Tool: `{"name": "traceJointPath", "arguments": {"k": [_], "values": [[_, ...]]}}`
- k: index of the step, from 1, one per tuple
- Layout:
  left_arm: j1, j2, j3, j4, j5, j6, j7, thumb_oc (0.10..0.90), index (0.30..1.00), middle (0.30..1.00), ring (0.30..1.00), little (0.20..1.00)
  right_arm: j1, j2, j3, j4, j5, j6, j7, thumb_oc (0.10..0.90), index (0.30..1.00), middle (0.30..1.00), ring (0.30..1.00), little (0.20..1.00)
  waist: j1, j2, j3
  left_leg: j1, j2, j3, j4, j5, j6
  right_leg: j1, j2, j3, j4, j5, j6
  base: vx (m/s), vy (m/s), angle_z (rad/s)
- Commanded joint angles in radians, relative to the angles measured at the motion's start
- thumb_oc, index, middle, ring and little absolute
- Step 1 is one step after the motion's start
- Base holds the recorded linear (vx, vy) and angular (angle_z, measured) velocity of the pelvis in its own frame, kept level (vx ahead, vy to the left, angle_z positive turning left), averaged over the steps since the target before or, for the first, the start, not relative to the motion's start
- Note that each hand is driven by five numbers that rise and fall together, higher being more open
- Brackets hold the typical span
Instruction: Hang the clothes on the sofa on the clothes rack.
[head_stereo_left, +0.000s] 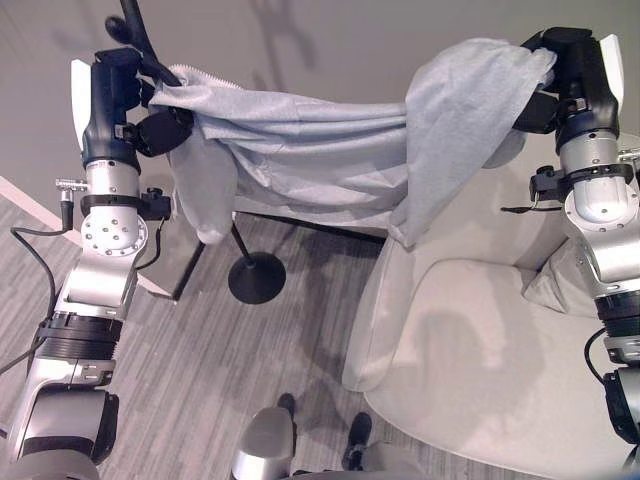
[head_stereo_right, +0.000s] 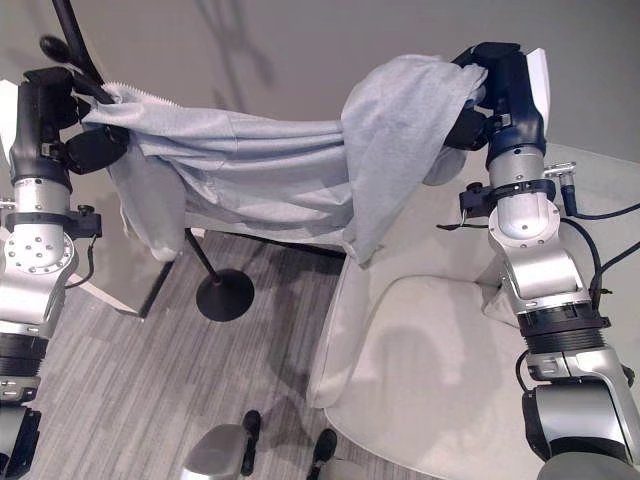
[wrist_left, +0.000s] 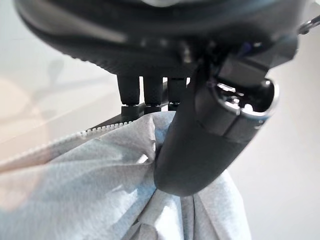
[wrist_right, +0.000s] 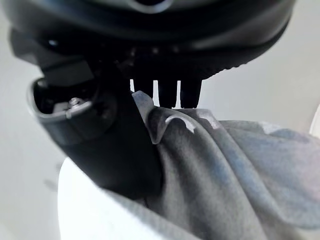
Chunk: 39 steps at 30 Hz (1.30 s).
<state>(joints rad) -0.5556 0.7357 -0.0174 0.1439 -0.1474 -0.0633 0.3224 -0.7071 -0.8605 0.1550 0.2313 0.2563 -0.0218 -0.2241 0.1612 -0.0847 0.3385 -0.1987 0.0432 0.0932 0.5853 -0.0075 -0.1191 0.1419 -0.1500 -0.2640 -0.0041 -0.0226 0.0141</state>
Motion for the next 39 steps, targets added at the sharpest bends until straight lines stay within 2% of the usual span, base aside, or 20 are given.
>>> {"name": "traceJointPath", "arguments": {"k": [1, 2, 3, 4, 5, 6, 8, 9, 10, 12, 14, 15, 17, 18, 19, 20, 22, 24, 30, 39], "values": [[-0.125, 0.046, 0.037, -0.072, -0.011, -0.099, 0.050, 0.400, 0.300, 0.300, 0.300, 0.300, -0.047, -0.106, -0.069, -0.073, 0.007, -0.073, -0.058, 0.400, 0.300, 0.300, 0.300, 0.300, -0.073, 0.000, -0.162, 0.116, 0.230, -0.010, -0.180, -0.039, 0.005, 0.042, -0.039, -0.030, -0.077, -0.051, 0.099, 0.28, 0.480, -0.16], [-0.125, 0.046, 0.034, -0.071, -0.011, -0.098, 0.050, 0.400, 0.300, 0.300, 0.300, 0.300, -0.042, -0.105, -0.071, -0.075, 0.007, -0.073, -0.058, 0.400, 0.300, 0.300, 0.300, 0.300, -0.070, -0.004, -0.164, 0.133, 0.228, -0.003, -0.209, -0.028, 0.003, 0.044, -0.041, -0.029, -0.078, -0.052, 0.098, 0.27, 0.447, 0.00], [-0.132, 0.049, 0.027, -0.069, -0.010, -0.095, 0.053, 0.400, 0.300, 0.300, 0.300, 0.300, -0.024, -0.110, -0.086, -0.075, 0.008, -0.075, -0.060, 0.400, 0.300, 0.300, 0.300, 0.300, -0.079, -0.001, -0.174, 0.163, 0.267, -0.001, -0.353, -0.009, -0.003, 0.049, -0.060, -0.026, -0.073, -0.058, 0.116, 0.15, 0.400, -0.01], [-0.147, 0.051, 0.012, -0.063, -0.010, -0.094, 0.055, 0.400, 0.300, 0.300, 0.300, 0.300, -0.015, -0.121, -0.094, -0.074, 0.008, -0.079, -0.065, 0.400, 0.300, 0.300, 0.300, 0.300, -0.085, 0.007, -0.183, 0.155, 0.295, -0.010, -0.447, 0.041, -0.017, 0.055, -0.083, -0.021, -0.071, -0.060, 0.130, 0.20, 0.604, -0.10], [-0.167, 0.052, -0.011, -0.048, -0.011, -0.097, 0.061, 0.400, 0.300, 0.300, 0.300, 0.300, 0.003, -0.129, -0.105, -0.075, 0.001, -0.081, -0.067, 0.400, 0.300, 0.300, 0.300, 0.300, -0.084, 0.012, -0.192, 0.163, 0.307, -0.035, -0.546, 0.101, -0.038, 0.063, -0.102, -0.014, -0.068, -0.066, 0.143, 0.16, 0.575, -0.01], [-0.183, 0.062, -0.031, -0.038, -0.012, -0.098, 0.068, 0.400, 0.300, 0.300, 0.300, 0.300, 0.003, -0.137, -0.109, -0.075, -0.009, -0.083, -0.072, 0.400, 0.300, 0.300, 0.300, 0.300, -0.077, 0.022, -0.198, 0.153, 0.300, -0.081, -0.580, 0.112, -0.053, 0.071, -0.116, -0.012, -0.065, -0.069, 0.151, 0.15, 0.553, -0.01], [-0.237, 0.047, -0.059, -0.022, -0.012, -0.106, 0.073, 0.400, 0.300, 0.300, 0.300, 0.300, 0.030, -0.137, -0.135, -0.079, -0.021, -0.080, -0.067, 0.400, 0.300, 0.300, 0.300, 0.300, -0.102, 0.041, -0.224, 0.162, 0.263, -0.117, -0.612, 0.069, -0.087, 0.073, -0.167, -0.024, -0.040, -0.042, 0.179, 0.12, 0.509, -0.21], [-0.241, 0.044, -0.064, -0.021, -0.011, -0.106, 0.074, 0.400, 0.300, 0.300, 0.300, 0.300, 0.037, -0.138, -0.141, -0.082, -0.022, -0.079, -0.067, 0.400, 0.300, 0.300, 0.300, 0.300, -0.102, 0.038, -0.226, 0.158, 0.258, -0.121, -0.608, 0.065, -0.086, 0.075, -0.171, -0.029, -0.040, -0.042, 0.183, 0.18, 0.714, -0.40], [-0.262, 0.033, -0.088, -0.034, -0.002, -0.104, 0.063, 0.400, 0.300, 0.300, 0.300, 0.300, 0.069, -0.133, -0.167, -0.095, -0.048, -0.070, -0.067, 0.400, 0.300, 0.300, 0.300, 0.300, -0.113, 0.033, -0.237, 0.181, 0.191, -0.109, -0.603, 0.003, -0.061, 0.046, -0.257, -0.023, 0.017, 0.036, 0.209, 0.17, 0.662, -0.19], [-0.267, 0.037, -0.089, -0.059, 0.007, -0.100, 0.058, 0.400, 0.300, 0.300, 0.300, 0.300, 0.065, -0.109, -0.187, -0.106, -0.059, -0.067, -0.082, 0.400, 0.300, 0.300, 0.300, 0.300, -0.102, 0.019, -0.224, 0.236, 0.111, -0.071, -0.616, -0.033, -0.005, -0.023, -0.330, -0.001, 0.128, 0.172, 0.198, 0.12, 0.740, -0.02], [-0.256, 0.042, -0.081, -0.089, 0.010, -0.100, 0.055, 0.400, 0.300, 0.300, 0.300, 0.300, 0.067, -0.093, -0.198, -0.109, -0.050, -0.078, -0.090, 0.400, 0.300, 0.300, 0.300, 0.300, -0.101, 0.030, -0.203, 0.262, 0.092, -0.053, -0.624, -0.039, 0.028, -0.076, -0.300, 0.008, 0.223, 0.163, 0.163, 0.02, 0.404, -0.14], [-0.255, 0.042, -0.079, -0.091, 0.010, -0.099, 0.054, 0.400, 0.300, 0.300, 0.300, 0.300, 0.066, -0.093, -0.198, -0.108, -0.050, -0.078, -0.090, 0.400, 0.300, 0.300, 0.300, 0.300, -0.098, 0.030, -0.204, 0.259, 0.092, -0.049, -0.626, -0.034, 0.028, -0.087, -0.300, 0.015, 0.231, 0.163, 0.161, 0.02, 0.271, -0.19], [-0.239, 0.037, -0.068, -0.130, 0.012, -0.104, 0.047, 0.400, 0.300, 0.300, 0.300, 0.300, 0.080, -0.114, -0.210, -0.102, -0.042, -0.082, -0.084, 0.400, 0.300, 0.300, 0.300, 0.300, -0.105, 0.042, -0.186, 0.285, 0.075, -0.047, -0.640, -0.033, 0.049, -0.143, -0.228, 0.024, 0.292, 0.112, 0.145, 0.02, 0.263, -0.03], [-0.227, 0.031, -0.050, -0.162, 0.010, -0.108, 0.037, 0.400, 0.300, 0.300, 0.300, 0.300, 0.075, -0.132, -0.230, -0.098, -0.024, -0.088, -0.086, 0.400, 0.300, 0.300, 0.300, 0.300, -0.097, 0.044, -0.181, 0.300, 0.059, -0.049, -0.657, -0.035, 0.050, -0.142, -0.187, -0.010, 0.212, 0.053, 0.135, 0.01, 0.155, 0.14], [-0.227, 0.031, -0.050, -0.163, 0.010, -0.108, 0.036, 0.400, 0.300, 0.300, 0.300, 0.300, 0.075, -0.133, -0.230, -0.098, -0.024, -0.088, -0.086, 0.400, 0.300, 0.300, 0.300, 0.300, -0.098, 0.046, -0.180, 0.302, 0.061, -0.050, -0.658, -0.035, 0.049, -0.138, -0.185, -0.013, 0.209, 0.054, 0.134, 0.03, 0.078, 0.09], [-0.188, 0.023, -0.030, -0.205, 0.015, -0.116, 0.012, 0.400, 0.300, 0.300, 0.300, 0.300, 0.098, -0.132, -0.256, -0.091, -0.027, -0.101, -0.095, 0.400, 0.300, 0.300, 0.300, 0.300, -0.093, 0.043, -0.165, 0.306, 0.045, -0.060, -0.649, -0.046, 0.051, -0.132, -0.136, -0.002, 0.127, 0.014, 0.137, 0.00, 0.011, 0.14], [-0.168, 0.024, -0.016, -0.229, -0.021, -0.125, -0.006, 0.400, 0.300, 0.300, 0.300, 0.300, 0.116, -0.132, -0.268, -0.098, -0.042, -0.094, -0.080, 0.400, 0.300, 0.300, 0.300, 0.300, -0.093, 0.035, -0.156, 0.306, 0.034, -0.083, -0.653, -0.040, 0.058, -0.143, -0.128, 0.038, 0.112, 0.069, 0.154, -0.01, -0.011, 0.25], [-0.177, 0.023, -0.025, -0.228, -0.030, -0.132, -0.015, 0.400, 0.300, 0.300, 0.300, 0.300, 0.109, -0.125, -0.259, -0.102, -0.045, -0.087, -0.078, 0.400, 0.300, 0.300, 0.300, 0.300, -0.089, 0.029, -0.163, 0.312, 0.031, -0.065, -0.672, -0.039, 0.057, -0.135, -0.138, 0.035, 0.071, 0.112, 0.169, 0.01, -0.062, 0.57], [-0.175, -0.003, -0.074, -0.232, -0.026, -0.124, -0.045, 0.400, 0.300, 0.300, 0.300, 0.300, 0.156, -0.088, -0.267, -0.099, -0.065, -0.072, -0.065, 0.400, 0.300, 0.300, 0.300, 0.300, -0.108, 0.023, -0.218, 0.335, 0.051, -0.052, -0.672, -0.052, 0.035, -0.043, -0.114, 0.025, -0.050, 0.088, 0.181, 0.11, -0.106, 0.05], [-0.188, -0.048, -0.112, -0.230, -0.037, -0.117, -0.062, 0.400, 0.300, 0.300, 0.300, 0.300, 0.175, -0.071, -0.272, -0.128, -0.084, -0.072, -0.055, 0.400, 0.300, 0.300, 0.300, 0.300, -0.137, 0.033, -0.241, 0.358, 0.075, -0.046, -0.673, -0.057, 0.018, 0.004, -0.092, 0.017, -0.080, 0.062, 0.172, 0.04, -0.072, -0.01]]}}
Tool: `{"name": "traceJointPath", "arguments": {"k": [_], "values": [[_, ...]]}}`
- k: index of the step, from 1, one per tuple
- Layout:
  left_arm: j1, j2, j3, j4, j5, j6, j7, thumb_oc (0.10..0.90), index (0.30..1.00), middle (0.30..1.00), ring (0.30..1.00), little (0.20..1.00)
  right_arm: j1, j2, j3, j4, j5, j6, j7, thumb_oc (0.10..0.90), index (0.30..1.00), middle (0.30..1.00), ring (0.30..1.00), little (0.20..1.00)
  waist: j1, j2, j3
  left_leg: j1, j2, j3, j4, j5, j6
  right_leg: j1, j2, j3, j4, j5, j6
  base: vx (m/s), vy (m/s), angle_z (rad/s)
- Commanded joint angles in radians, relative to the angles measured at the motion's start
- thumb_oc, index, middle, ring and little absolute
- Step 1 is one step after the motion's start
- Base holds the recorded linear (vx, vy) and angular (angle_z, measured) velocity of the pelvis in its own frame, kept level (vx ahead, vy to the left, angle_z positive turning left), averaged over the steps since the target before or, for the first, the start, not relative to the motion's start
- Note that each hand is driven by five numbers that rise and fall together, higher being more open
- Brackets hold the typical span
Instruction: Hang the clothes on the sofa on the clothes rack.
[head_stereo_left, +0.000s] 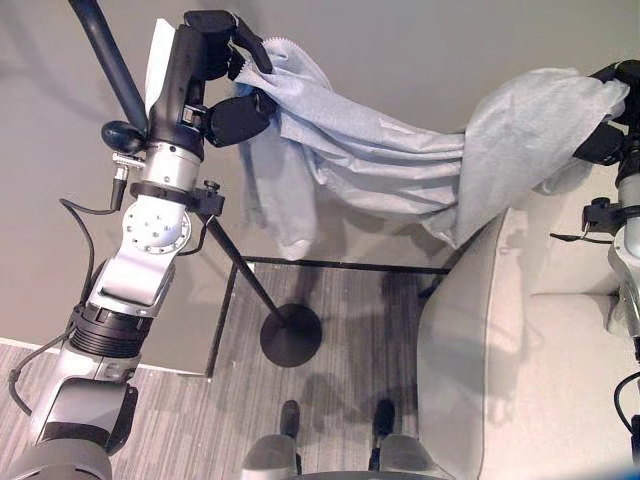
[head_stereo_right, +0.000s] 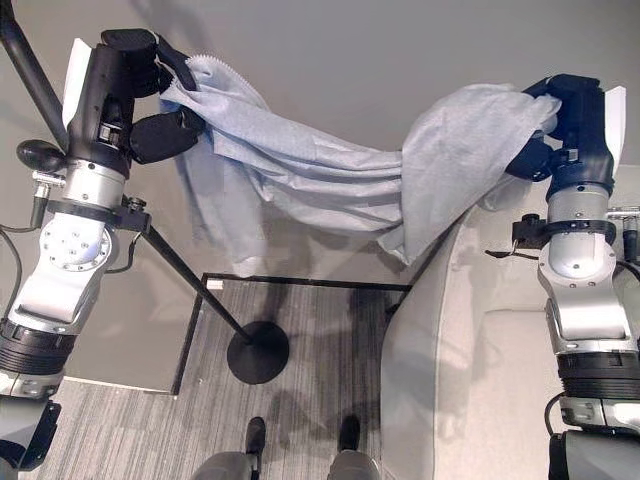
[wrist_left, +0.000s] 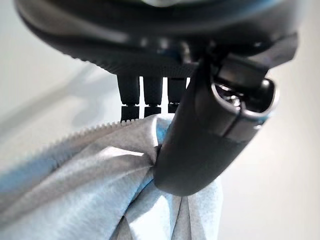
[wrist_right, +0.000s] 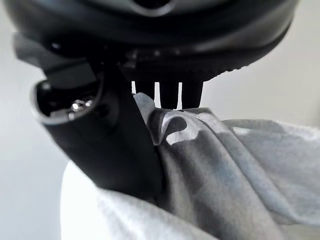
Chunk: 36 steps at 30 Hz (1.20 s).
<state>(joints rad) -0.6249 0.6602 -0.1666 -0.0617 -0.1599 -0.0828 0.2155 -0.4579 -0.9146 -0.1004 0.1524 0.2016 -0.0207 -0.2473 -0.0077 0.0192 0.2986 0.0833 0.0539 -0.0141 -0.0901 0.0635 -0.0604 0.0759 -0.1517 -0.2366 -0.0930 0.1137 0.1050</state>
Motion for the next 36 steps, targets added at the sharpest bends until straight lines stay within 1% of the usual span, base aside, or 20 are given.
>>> {"name": "traceJointPath", "arguments": {"k": [1, 5, 6, 8, 10, 13, 15, 16, 18, 19, 20, 21, 22, 26, 29, 30, 31, 32, 33, 36], "values": [[-0.120, 0.025, 0.036, -0.027, -0.026, -0.097, 0.043, 0.400, 0.300, 0.300, 0.300, 0.300, -0.078, -0.014, -0.013, -0.050, -0.035, -0.073, -0.031, 0.400, 0.300, 0.300, 0.300, 0.300, 0.031, -0.069, -0.203, 0.080, 0.069, 0.062, 0.003, -0.129, -0.043, 0.073, -0.088, -0.007, 0.009, -0.079, 0.078, -0.03, -0.104, -0.03], [-0.136, 0.022, 0.023, -0.028, -0.024, -0.090, 0.036, 0.400, 0.300, 0.300, 0.300, 0.300, -0.087, -0.011, 0.015, -0.041, -0.085, -0.056, -0.035, 0.400, 0.300, 0.300, 0.300, 0.300, 0.025, -0.060, -0.208, 0.090, 0.083, 0.069, 0.003, -0.126, -0.051, 0.082, -0.076, -0.003, 0.006, -0.094, 0.072, 0.00, -0.081, -0.04], [-0.194, 0.022, -0.015, -0.018, -0.014, -0.085, 0.033, 0.400, 0.300, 0.300, 0.300, 0.300, -0.109, 0.005, 0.042, -0.040, -0.111, -0.045, -0.046, 0.400, 0.300, 0.300, 0.300, 0.300, 0.013, -0.046, -0.216, 0.098, 0.095, 0.078, 0.003, -0.122, -0.058, 0.091, -0.065, 0.000, 0.006, -0.104, 0.066, -0.02, -0.110, -0.02], [-0.229, 0.019, -0.037, -0.001, -0.019, -0.084, 0.032, 0.400, 0.300, 0.300, 0.300, 0.300, -0.128, 0.006, 0.059, -0.029, -0.130, -0.036, -0.054, 0.400, 0.300, 0.300, 0.300, 0.300, 0.009, -0.042, -0.213, 0.096, 0.097, 0.082, 0.003, -0.113, -0.059, 0.088, -0.064, 0.000, 0.006, -0.099, 0.063, -0.04, -0.080, -0.01], [-0.328, 0.013, -0.104, 0.025, -0.044, -0.078, 0.021, 0.400, 0.300, 0.300, 0.300, 0.300, -0.163, 0.016, 0.084, -0.021, -0.167, -0.014, -0.077, 0.400, 0.300, 0.300, 0.300, 0.300, -0.012, -0.021, -0.219, 0.100, 0.106, 0.087, 0.003, -0.111, -0.065, 0.092, -0.057, 0.004, 0.006, -0.111, 0.060, -0.05, -0.105, 0.00], [-0.409, 0.006, -0.141, 0.036, -0.064, -0.080, 0.023, 0.400, 0.300, 0.300, 0.300, 0.300, -0.184, 0.020, 0.074, -0.033, -0.199, -0.004, -0.108, 0.400, 0.300, 0.300, 0.300, 0.300, -0.029, 0.000, -0.210, 0.095, 0.115, 0.092, 0.003, -0.092, -0.069, 0.083, -0.050, 0.012, 0.006, -0.107, 0.053, -0.09, -0.084, 0.00], [-0.419, 0.004, -0.144, 0.030, -0.068, -0.080, 0.021, 0.400, 0.300, 0.300, 0.300, 0.300, -0.181, 0.019, 0.065, -0.046, -0.207, -0.007, -0.115, 0.400, 0.300, 0.300, 0.300, 0.300, -0.035, 0.006, -0.209, 0.094, 0.118, 0.094, 0.004, -0.089, -0.070, 0.079, -0.046, 0.018, 0.006, -0.108, 0.051, -0.05, -0.083, -0.04], [-0.397, -0.006, -0.133, 0.004, -0.094, -0.086, 0.008, 0.400, 0.300, 0.300, 0.300, 0.300, -0.166, 0.041, 0.037, -0.089, -0.186, -0.024, -0.111, 0.400, 0.300, 0.300, 0.300, 0.300, -0.044, 0.019, -0.205, 0.097, 0.129, 0.098, 0.008, -0.083, -0.075, 0.080, -0.039, 0.025, 0.007, -0.116, 0.045, -0.05, -0.131, -0.05], [-0.366, -0.008, -0.123, -0.022, -0.109, -0.088, -0.006, 0.400, 0.300, 0.300, 0.300, 0.300, -0.147, 0.057, 0.021, -0.112, -0.171, -0.039, -0.106, 0.400, 0.300, 0.300, 0.300, 0.300, -0.046, 0.025, -0.207, 0.103, 0.137, 0.102, 0.006, -0.081, -0.080, 0.087, -0.030, 0.029, 0.006, -0.121, 0.038, -0.03, -0.112, -0.16], [-0.291, 0.001, -0.100, -0.075, -0.141, -0.094, -0.048, 0.400, 0.300, 0.300, 0.300, 0.300, -0.107, 0.084, -0.018, -0.161, -0.143, -0.073, -0.086, 0.400, 0.300, 0.300, 0.300, 0.300, -0.053, 0.034, -0.203, 0.106, 0.150, 0.105, 0.014, -0.076, -0.085, 0.092, -0.016, 0.035, 0.007, -0.134, 0.030, -0.02, -0.092, -0.20], [-0.284, 0.002, -0.098, -0.081, -0.141, -0.092, -0.050, 0.400, 0.300, 0.300, 0.300, 0.300, -0.100, 0.086, -0.021, -0.167, -0.144, -0.071, -0.084, 0.400, 0.300, 0.300, 0.300, 0.300, -0.052, 0.035, -0.205, 0.108, 0.152, 0.105, 0.014, -0.077, -0.086, 0.093, -0.014, 0.036, 0.007, -0.135, 0.029, -0.06, -0.199, -0.12], [-0.155, 0.005, -0.061, -0.135, -0.218, -0.091, -0.112, 0.400, 0.300, 0.300, 0.300, 0.300, -0.034, 0.137, -0.077, -0.229, -0.096, -0.110, -0.057, 0.400, 0.300, 0.300, 0.300, 0.300, -0.059, 0.042, -0.201, 0.106, 0.171, 0.107, 0.025, -0.065, -0.095, 0.098, 0.006, 0.042, 0.008, -0.142, 0.014, -0.03, -0.152, -0.12], [-0.087, 0.012, -0.041, -0.164, -0.244, -0.089, -0.142, 0.400, 0.300, 0.300, 0.300, 0.300, -0.003, 0.154, -0.096, -0.246, -0.080, -0.123, -0.044, 0.400, 0.300, 0.300, 0.300, 0.300, -0.062, 0.048, -0.204, 0.108, 0.183, 0.108, 0.029, -0.066, -0.100, 0.106, 0.018, 0.042, 0.008, -0.152, 0.009, -0.05, -0.198, -0.13], [0.128, 0.073, 0.010, -0.240, -0.364, -0.067, -0.270, 0.400, 0.300, 0.300, 0.300, 0.300, 0.106, 0.180, -0.199, -0.306, -0.008, -0.170, 0.000, 0.400, 0.300, 0.300, 0.300, 0.300, -0.080, 0.055, -0.193, 0.075, 0.209, 0.092, 0.061, -0.047, -0.114, 0.120, 0.052, 0.033, 0.006, -0.182, -0.014, -0.07, -0.116, -0.12], [0.248, 0.128, 0.068, -0.278, -0.465, -0.062, -0.357, 0.400, 0.300, 0.300, 0.300, 0.300, 0.140, 0.166, -0.255, -0.336, 0.030, -0.203, 0.034, 0.400, 0.300, 0.300, 0.300, 0.300, -0.091, 0.039, -0.172, 0.015, 0.209, 0.106, 0.146, -0.051, -0.111, 0.111, 0.055, 0.027, 0.007, -0.184, -0.027, -0.13, -0.045, 0.26], [0.274, 0.128, 0.082, -0.275, -0.480, -0.067, -0.352, 0.400, 0.300, 0.300, 0.300, 0.300, 0.132, 0.165, -0.252, -0.334, 0.038, -0.216, 0.032, 0.400, 0.300, 0.300, 0.300, 0.300, -0.083, 0.034, -0.166, 0.007, 0.199, 0.095, 0.173, -0.062, -0.112, 0.108, 0.052, 0.027, 0.007, -0.178, -0.029, -0.13, 0.004, 0.15], [0.286, 0.130, 0.095, -0.279, -0.480, -0.071, -0.356, 0.400, 0.300, 0.300, 0.300, 0.300, 0.113, 0.161, -0.238, -0.327, 0.046, -0.226, 0.039, 0.400, 0.300, 0.300, 0.300, 0.300, -0.078, 0.027, -0.158, -0.004, 0.180, 0.075, 0.215, -0.097, -0.107, 0.104, 0.044, 0.030, 0.008, -0.172, -0.026, -0.11, 0.033, 0.01], [0.292, 0.130, 0.105, -0.287, -0.481, -0.076, -0.361, 0.400, 0.300, 0.300, 0.300, 0.300, 0.102, 0.159, -0.226, -0.323, 0.052, -0.226, 0.049, 0.400, 0.300, 0.300, 0.300, 0.300, -0.078, 0.026, -0.158, -0.004, 0.170, 0.066, 0.224, -0.122, -0.101, 0.101, 0.040, 0.030, 0.008, -0.168, -0.024, -0.09, 0.072, -0.02], [0.311, 0.130, 0.113, -0.304, -0.488, -0.076, -0.371, 0.400, 0.300, 0.300, 0.300, 0.300, 0.101, 0.152, -0.225, -0.322, 0.061, -0.224, 0.064, 0.400, 0.300, 0.300, 0.300, 0.300, -0.082, 0.028, -0.162, 0.003, 0.171, 0.079, 0.212, -0.136, -0.093, 0.097, 0.039, 0.025, 0.009, -0.164, -0.020, -0.06, 0.105, -0.03], [0.330, 0.144, 0.149, -0.329, -0.502, -0.089, -0.380, 0.400, 0.300, 0.300, 0.300, 0.300, 0.087, 0.146, -0.223, -0.322, 0.057, -0.224, 0.088, 0.400, 0.300, 0.300, 0.300, 0.300, -0.076, 0.040, -0.176, 0.032, 0.165, 0.105, 0.161, -0.137, -0.090, 0.084, 0.031, 0.023, 0.016, -0.150, -0.010, -0.03, 0.132, -0.07]]}}
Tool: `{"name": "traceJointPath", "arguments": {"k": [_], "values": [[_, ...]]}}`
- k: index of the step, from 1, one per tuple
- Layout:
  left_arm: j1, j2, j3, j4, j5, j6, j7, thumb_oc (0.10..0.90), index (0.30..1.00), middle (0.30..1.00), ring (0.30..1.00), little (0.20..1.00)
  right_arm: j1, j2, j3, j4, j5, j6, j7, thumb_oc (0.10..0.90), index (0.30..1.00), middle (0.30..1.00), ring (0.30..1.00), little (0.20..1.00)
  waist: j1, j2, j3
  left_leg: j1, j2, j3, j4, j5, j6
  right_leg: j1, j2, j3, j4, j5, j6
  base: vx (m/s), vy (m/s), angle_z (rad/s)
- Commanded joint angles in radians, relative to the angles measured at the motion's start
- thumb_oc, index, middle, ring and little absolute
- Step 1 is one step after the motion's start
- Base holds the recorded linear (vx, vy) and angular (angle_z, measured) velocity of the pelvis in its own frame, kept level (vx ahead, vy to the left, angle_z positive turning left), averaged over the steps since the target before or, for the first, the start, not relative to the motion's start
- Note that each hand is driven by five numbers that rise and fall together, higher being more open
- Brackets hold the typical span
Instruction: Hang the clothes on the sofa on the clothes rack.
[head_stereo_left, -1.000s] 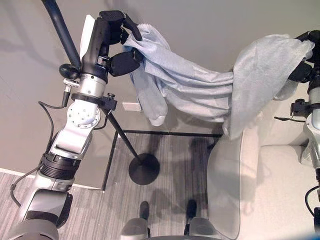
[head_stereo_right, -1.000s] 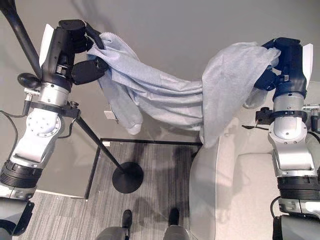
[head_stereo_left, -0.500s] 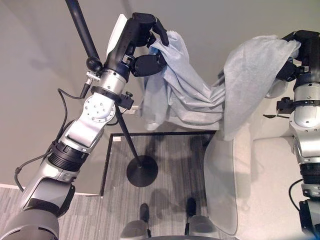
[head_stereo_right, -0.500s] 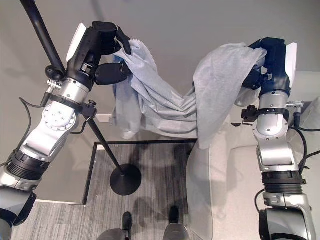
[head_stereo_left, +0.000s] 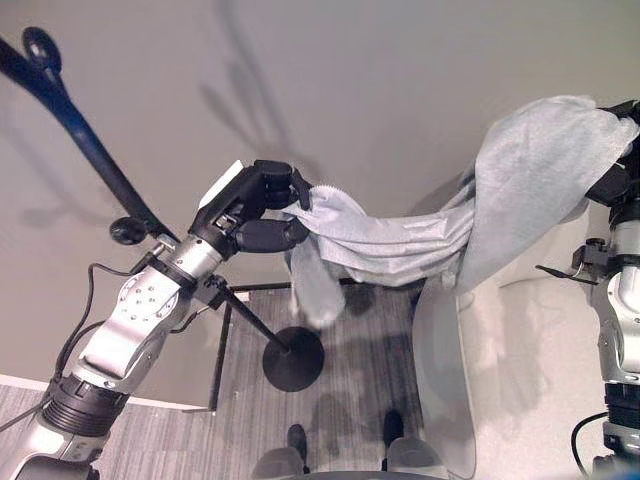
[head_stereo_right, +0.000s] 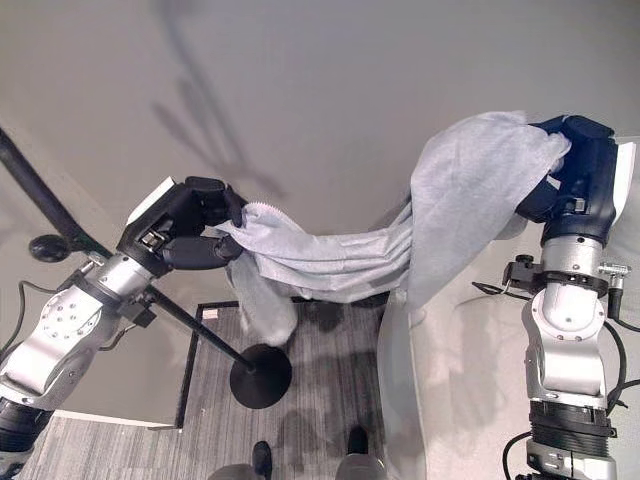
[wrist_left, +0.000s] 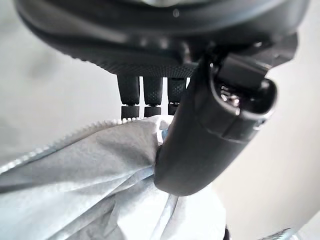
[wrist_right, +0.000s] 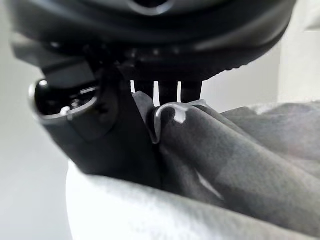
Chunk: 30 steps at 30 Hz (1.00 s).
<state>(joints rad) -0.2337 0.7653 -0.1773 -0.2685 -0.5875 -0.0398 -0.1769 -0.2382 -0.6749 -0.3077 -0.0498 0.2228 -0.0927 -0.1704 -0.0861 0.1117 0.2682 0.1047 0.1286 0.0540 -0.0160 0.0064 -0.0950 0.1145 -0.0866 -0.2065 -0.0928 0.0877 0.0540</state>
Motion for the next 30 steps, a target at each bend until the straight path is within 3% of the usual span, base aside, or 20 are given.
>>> {"name": "traceJointPath", "arguments": {"k": [1, 6, 12, 25, 30], "values": [[-0.057, 0.032, 0.164, -0.127, -0.083, -0.133, 0.006, 0.400, 0.300, 0.300, 0.300, 0.300, -0.129, -0.093, -0.020, -0.120, 0.036, -0.150, 0.018, 0.400, 0.300, 0.300, 0.300, 0.300, 0.003, -0.052, -0.153, 0.022, 0.086, 0.045, 0.064, -0.081, -0.053, 0.043, -0.038, -0.009, 0.019, -0.120, 0.048, -0.01, 0.139, -0.13], [-0.062, 0.030, 0.189, -0.160, -0.075, -0.155, 0.024, 0.400, 0.300, 0.300, 0.300, 0.300, -0.158, -0.099, -0.001, -0.093, 0.013, -0.133, 0.005, 0.400, 0.300, 0.300, 0.300, 0.300, 0.030, -0.052, -0.181, 0.073, 0.054, 0.068, -0.028, -0.078, -0.036, 0.042, -0.078, -0.024, 0.029, -0.107, 0.077, -0.02, 0.136, -0.02], [-0.092, -0.004, 0.215, -0.135, -0.070, -0.175, 0.086, 0.400, 0.300, 0.300, 0.300, 0.300, -0.214, -0.098, 0.057, -0.058, -0.022, -0.096, -0.011, 0.400, 0.300, 0.300, 0.300, 0.300, 0.078, -0.071, -0.185, 0.084, 0.034, 0.072, -0.030, -0.086, -0.018, 0.043, -0.112, -0.035, 0.045, -0.102, 0.090, -0.02, 0.040, 0.02], [0.032, 0.019, 0.415, -0.142, -0.072, -0.203, 0.139, 0.400, 0.300, 0.300, 0.300, 0.300, -0.258, -0.206, 0.068, 0.012, -0.025, -0.071, -0.015, 0.400, 0.300, 0.300, 0.300, 0.300, 0.154, -0.099, -0.185, 0.065, 0.049, 0.039, -0.006, -0.071, -0.037, 0.095, -0.100, -0.085, 0.019, -0.120, 0.079, 0.01, -0.031, 0.09], [0.030, 0.035, 0.404, -0.144, -0.062, -0.194, 0.154, 0.400, 0.300, 0.300, 0.300, 0.300, -0.268, -0.258, 0.103, 0.050, -0.061, -0.051, -0.024, 0.400, 0.300, 0.300, 0.300, 0.300, 0.167, -0.103, -0.175, 0.050, 0.057, 0.020, -0.001, -0.059, -0.048, 0.100, -0.095, -0.105, 0.027, -0.133, 0.073, -0.01, -0.075, 0.16]]}}
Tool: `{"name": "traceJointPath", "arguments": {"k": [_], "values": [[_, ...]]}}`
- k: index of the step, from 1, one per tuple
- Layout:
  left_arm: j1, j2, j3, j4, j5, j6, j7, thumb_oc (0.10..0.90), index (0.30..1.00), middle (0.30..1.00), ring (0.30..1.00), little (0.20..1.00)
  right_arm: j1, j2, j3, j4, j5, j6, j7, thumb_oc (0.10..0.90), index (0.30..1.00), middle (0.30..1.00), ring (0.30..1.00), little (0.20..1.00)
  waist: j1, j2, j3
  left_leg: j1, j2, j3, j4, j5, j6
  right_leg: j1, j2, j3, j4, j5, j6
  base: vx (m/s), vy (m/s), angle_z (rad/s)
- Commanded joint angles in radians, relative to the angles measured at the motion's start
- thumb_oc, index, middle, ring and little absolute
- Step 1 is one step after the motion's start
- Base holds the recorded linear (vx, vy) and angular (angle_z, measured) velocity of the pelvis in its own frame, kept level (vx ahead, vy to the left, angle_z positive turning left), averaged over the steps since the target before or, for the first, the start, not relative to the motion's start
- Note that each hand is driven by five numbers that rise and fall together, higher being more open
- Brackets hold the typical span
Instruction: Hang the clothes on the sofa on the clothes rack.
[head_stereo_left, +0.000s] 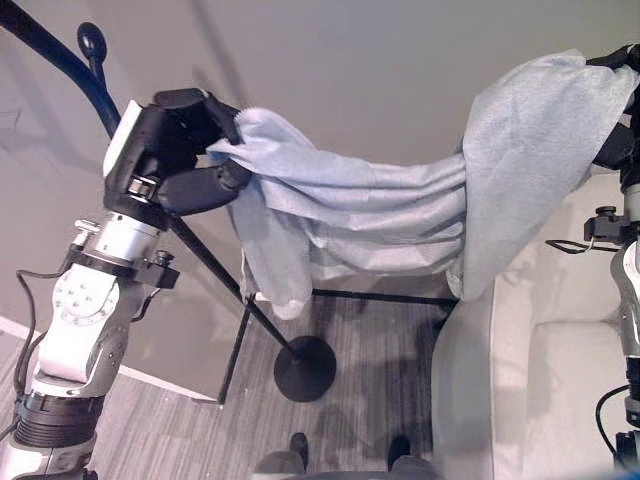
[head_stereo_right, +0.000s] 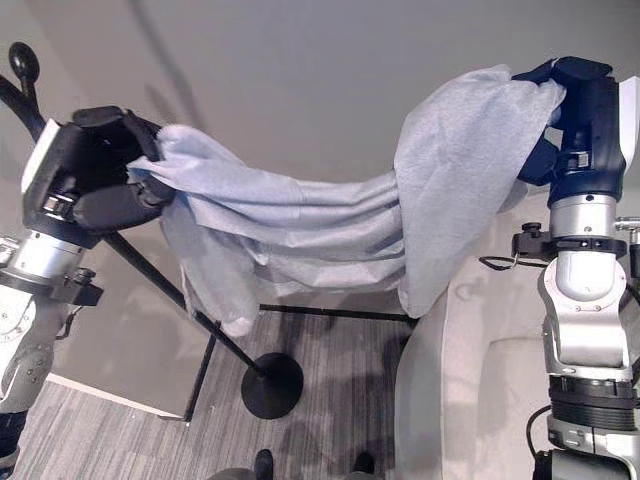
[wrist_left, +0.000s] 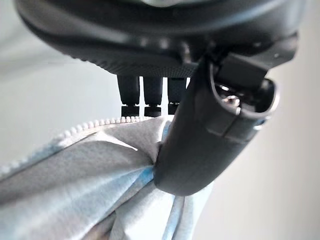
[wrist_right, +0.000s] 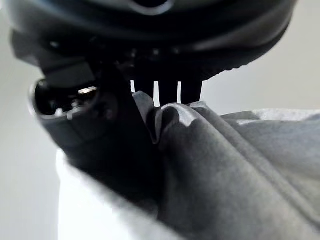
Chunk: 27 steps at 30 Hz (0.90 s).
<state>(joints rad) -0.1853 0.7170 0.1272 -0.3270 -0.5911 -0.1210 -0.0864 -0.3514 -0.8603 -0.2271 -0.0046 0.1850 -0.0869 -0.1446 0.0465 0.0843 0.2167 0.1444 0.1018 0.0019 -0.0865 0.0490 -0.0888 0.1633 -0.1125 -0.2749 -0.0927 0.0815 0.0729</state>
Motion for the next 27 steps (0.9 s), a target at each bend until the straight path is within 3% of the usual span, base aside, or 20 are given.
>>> {"name": "traceJointPath", "arguments": {"k": [1, 7, 9, 18, 27], "values": [[-0.015, 0.084, 0.094, -0.084, -0.062, -0.107, 0.062, 0.400, 0.300, 0.300, 0.300, 0.300, -0.153, -0.076, 0.021, 0.005, -0.023, -0.054, -0.050, 0.400, 0.300, 0.300, 0.300, 0.300, 0.035, -0.074, -0.122, 0.007, 0.085, 0.069, 0.071, -0.099, -0.056, 0.052, -0.067, -0.037, 0.028, -0.129, 0.052, 0.00, -0.070, 0.21], [-0.074, 0.057, 0.000, -0.067, -0.068, -0.084, 0.067, 0.400, 0.300, 0.300, 0.300, 0.300, -0.161, -0.067, 0.041, -0.004, -0.037, -0.046, -0.054, 0.400, 0.300, 0.300, 0.300, 0.300, 0.013, -0.067, -0.123, 0.008, 0.095, 0.066, 0.064, -0.089, -0.065, 0.064, -0.052, -0.047, 0.017, -0.137, 0.043, 0.01, -0.052, 0.16], [-0.118, 0.003, -0.074, -0.063, -0.054, -0.072, 0.072, 0.400, 0.300, 0.300, 0.300, 0.300, -0.169, -0.050, 0.049, -0.008, -0.040, -0.045, -0.059, 0.400, 0.300, 0.300, 0.300, 0.300, -0.008, -0.066, -0.124, 0.012, 0.099, 0.072, 0.058, -0.087, -0.067, 0.066, -0.046, -0.042, 0.012, -0.137, 0.040, 0.00, -0.040, 0.02], [-0.181, -0.110, -0.218, -0.033, -0.045, -0.032, 0.061, 0.400, 0.300, 0.300, 0.300, 0.300, -0.177, -0.008, 0.057, -0.007, -0.039, -0.041, -0.078, 0.400, 0.300, 0.300, 0.300, 0.300, -0.049, -0.056, -0.124, 0.036, 0.109, 0.097, 0.024, -0.081, -0.067, 0.056, -0.032, -0.020, 0.007, -0.138, 0.037, 0.00, -0.004, -0.02], [-0.168, -0.148, -0.224, -0.076, -0.068, -0.032, 0.046, 0.400, 0.300, 0.300, 0.300, 0.300, -0.189, 0.012, 0.060, -0.009, -0.049, -0.047, -0.083, 0.400, 0.300, 0.300, 0.300, 0.300, -0.056, -0.056, -0.125, 0.056, 0.111, 0.115, 0.001, -0.086, -0.062, 0.049, -0.028, -0.003, 0.005, -0.134, 0.040, -0.01, 0.013, -0.11]]}}
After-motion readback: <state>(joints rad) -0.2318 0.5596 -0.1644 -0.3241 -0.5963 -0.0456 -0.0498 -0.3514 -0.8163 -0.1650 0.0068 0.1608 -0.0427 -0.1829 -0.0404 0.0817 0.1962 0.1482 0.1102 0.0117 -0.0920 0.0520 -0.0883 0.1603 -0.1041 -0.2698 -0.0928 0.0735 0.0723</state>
